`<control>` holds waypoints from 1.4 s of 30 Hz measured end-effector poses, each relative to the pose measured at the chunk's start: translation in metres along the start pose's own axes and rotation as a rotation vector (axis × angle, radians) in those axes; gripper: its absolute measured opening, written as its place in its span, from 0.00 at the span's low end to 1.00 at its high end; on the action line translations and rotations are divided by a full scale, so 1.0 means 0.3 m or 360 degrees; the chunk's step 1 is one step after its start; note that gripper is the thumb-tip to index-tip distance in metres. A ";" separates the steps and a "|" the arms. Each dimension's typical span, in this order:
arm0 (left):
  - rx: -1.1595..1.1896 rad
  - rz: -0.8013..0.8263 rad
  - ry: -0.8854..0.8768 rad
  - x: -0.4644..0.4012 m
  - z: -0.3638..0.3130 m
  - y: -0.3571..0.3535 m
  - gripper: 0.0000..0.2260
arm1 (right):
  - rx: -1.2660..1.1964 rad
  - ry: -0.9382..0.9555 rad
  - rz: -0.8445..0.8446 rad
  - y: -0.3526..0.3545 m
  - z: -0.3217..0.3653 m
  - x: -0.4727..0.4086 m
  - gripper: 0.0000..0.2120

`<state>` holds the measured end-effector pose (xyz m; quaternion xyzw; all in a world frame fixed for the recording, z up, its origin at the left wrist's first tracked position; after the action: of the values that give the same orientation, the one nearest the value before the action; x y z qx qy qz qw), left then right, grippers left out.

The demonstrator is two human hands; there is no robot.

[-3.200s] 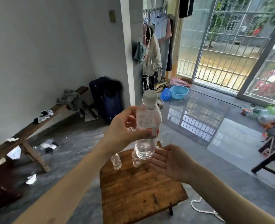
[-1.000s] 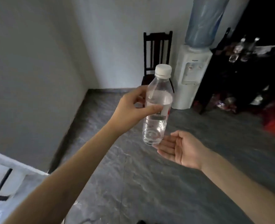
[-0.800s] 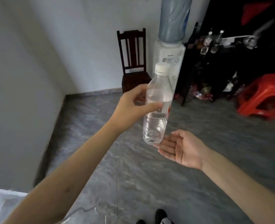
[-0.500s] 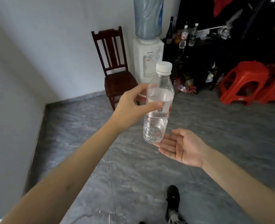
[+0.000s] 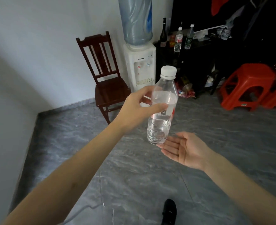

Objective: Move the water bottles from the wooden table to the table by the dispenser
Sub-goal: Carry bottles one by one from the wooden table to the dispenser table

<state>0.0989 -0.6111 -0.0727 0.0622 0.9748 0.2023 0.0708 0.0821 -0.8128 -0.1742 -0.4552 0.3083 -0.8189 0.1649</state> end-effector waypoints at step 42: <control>0.0160 0.0148 -0.0233 -1.817 0.165 -0.079 0.16 | -0.0188 0.0186 -0.0127 0.181 1.557 -0.720 0.21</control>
<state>0.6402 -0.6952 -0.0657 0.1253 0.9720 0.1513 0.1291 0.5921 -0.9005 -0.1642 -0.4273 0.3469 -0.8304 0.0868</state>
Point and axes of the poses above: each hand's wrist, its own x-axis away from the middle knuckle, its own y-axis out of the back of the hand, z = x × y, the point moved 1 cm from there along -x, towards the middle knuckle, and after that the axes turned 3 degrees about z, right-handed, at the moved point
